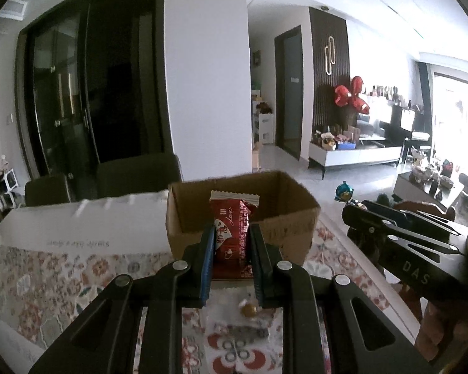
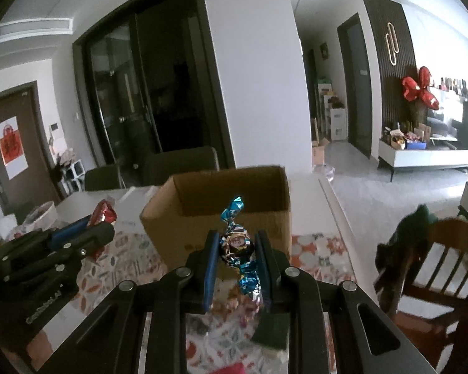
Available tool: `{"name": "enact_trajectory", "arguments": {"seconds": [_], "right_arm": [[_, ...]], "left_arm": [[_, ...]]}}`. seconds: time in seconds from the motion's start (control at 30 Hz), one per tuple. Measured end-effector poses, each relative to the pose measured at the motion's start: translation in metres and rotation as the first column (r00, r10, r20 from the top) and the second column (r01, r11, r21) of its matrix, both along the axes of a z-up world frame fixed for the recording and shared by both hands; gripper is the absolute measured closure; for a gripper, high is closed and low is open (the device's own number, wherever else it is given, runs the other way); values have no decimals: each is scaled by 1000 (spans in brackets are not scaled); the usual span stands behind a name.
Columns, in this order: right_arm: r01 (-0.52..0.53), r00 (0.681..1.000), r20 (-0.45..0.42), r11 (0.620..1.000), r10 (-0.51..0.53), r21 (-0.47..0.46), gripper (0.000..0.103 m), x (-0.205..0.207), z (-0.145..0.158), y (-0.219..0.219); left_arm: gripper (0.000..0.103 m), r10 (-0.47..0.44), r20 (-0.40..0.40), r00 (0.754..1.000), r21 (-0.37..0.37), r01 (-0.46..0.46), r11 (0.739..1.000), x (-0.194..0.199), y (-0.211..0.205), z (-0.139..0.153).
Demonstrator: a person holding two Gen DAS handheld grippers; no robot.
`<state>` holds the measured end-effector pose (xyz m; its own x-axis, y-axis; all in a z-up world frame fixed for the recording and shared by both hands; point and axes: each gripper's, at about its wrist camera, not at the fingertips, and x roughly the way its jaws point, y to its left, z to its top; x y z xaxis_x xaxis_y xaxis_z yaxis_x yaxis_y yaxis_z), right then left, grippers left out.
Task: Organize snacks
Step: 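Carry the wafer bar and candy over the box and release both, then withdraw both tools from the box toward the remaining snacks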
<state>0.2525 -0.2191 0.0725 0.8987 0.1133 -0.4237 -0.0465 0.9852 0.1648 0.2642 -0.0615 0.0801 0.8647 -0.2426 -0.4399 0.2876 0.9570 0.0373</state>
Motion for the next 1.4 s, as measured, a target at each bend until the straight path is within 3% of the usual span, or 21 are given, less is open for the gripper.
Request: {"name": "enact_trajectory", "arguments": {"seconds": [0.37, 0.7, 0.97, 1.03, 1.07, 1.1, 1.3, 1.4], "right_arm": [[-37, 999, 33, 999, 38, -14, 78, 51, 31, -4], [-66, 996, -56, 998, 65, -19, 78, 108, 31, -14], [-75, 988, -134, 996, 70, -38, 78, 144, 21, -19], [-78, 987, -147, 996, 71, -37, 78, 145, 20, -19], [-76, 986, -149, 996, 70, -35, 78, 144, 19, -20], [-75, 986, -150, 997, 68, -36, 78, 143, 18, -20], [-84, 986, -150, 996, 77, -37, 78, 133, 16, -16], [-91, 986, -144, 995, 86, -28, 78, 123, 16, -16]], "left_arm": [[81, -9, 4, 1000, -22, 9, 1000, 48, -3, 27], [81, -29, -112, 993, -19, 27, 999, 106, -12, 23], [80, -40, -213, 976, 27, 47, 999, 143, -25, 6], [66, -40, -227, 973, 29, 48, 998, 147, -25, 2], [48, -27, -223, 974, 34, 35, 999, 147, -24, 2], [43, -13, -208, 978, 33, 21, 999, 145, -23, 2], [41, -2, -157, 988, 52, 10, 999, 124, -20, 8], [32, 17, -130, 991, 71, -8, 997, 110, -19, 13]]}}
